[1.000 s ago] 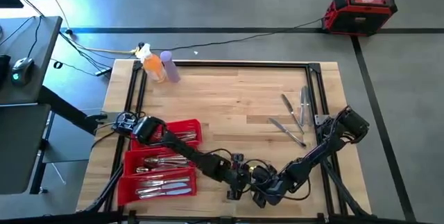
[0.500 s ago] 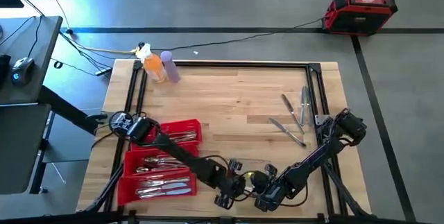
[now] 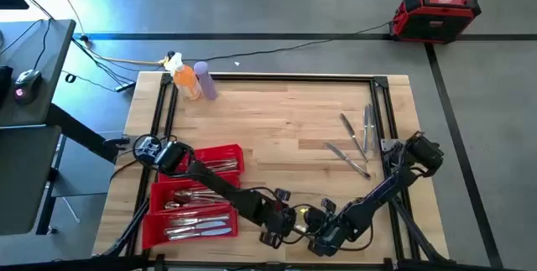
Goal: Sort silverware
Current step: Put the silver knife in the bottom red bin
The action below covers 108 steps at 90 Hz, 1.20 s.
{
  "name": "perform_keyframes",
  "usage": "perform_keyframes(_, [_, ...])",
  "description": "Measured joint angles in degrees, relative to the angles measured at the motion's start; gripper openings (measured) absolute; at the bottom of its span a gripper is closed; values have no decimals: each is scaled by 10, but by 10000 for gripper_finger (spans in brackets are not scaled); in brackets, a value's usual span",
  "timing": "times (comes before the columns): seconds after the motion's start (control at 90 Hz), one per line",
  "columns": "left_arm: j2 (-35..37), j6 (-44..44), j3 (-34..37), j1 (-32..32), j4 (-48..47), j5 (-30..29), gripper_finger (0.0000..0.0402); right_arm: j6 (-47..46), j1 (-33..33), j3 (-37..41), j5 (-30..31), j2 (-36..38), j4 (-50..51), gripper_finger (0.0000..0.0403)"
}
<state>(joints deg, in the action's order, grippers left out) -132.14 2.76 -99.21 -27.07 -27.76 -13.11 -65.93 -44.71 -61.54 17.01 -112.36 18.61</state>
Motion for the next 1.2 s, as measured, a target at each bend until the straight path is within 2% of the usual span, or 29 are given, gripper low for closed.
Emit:
perform_keyframes(0.189, [-20,17,-3,4,9,-6,125,3,0,1,11,0,-3,0])
perform_keyframes(0.433, [-23,50,-2,15,19,-70,107,0,0,2,40,-1,-35,0])
perform_keyframes(0.744, [-39,75,-1,23,45,-78,85,-37,9,10,67,-4,-115,4])
perform_keyframes(0.844, [-44,82,-1,24,49,-84,85,-48,16,22,68,-4,-137,24])
perform_keyframes(1.022, [-43,91,0,25,47,-87,85,-54,22,30,66,-2,-156,87])
perform_keyframes(1.2, [-9,103,1,25,-23,-86,85,-67,25,28,78,-2,-154,134])
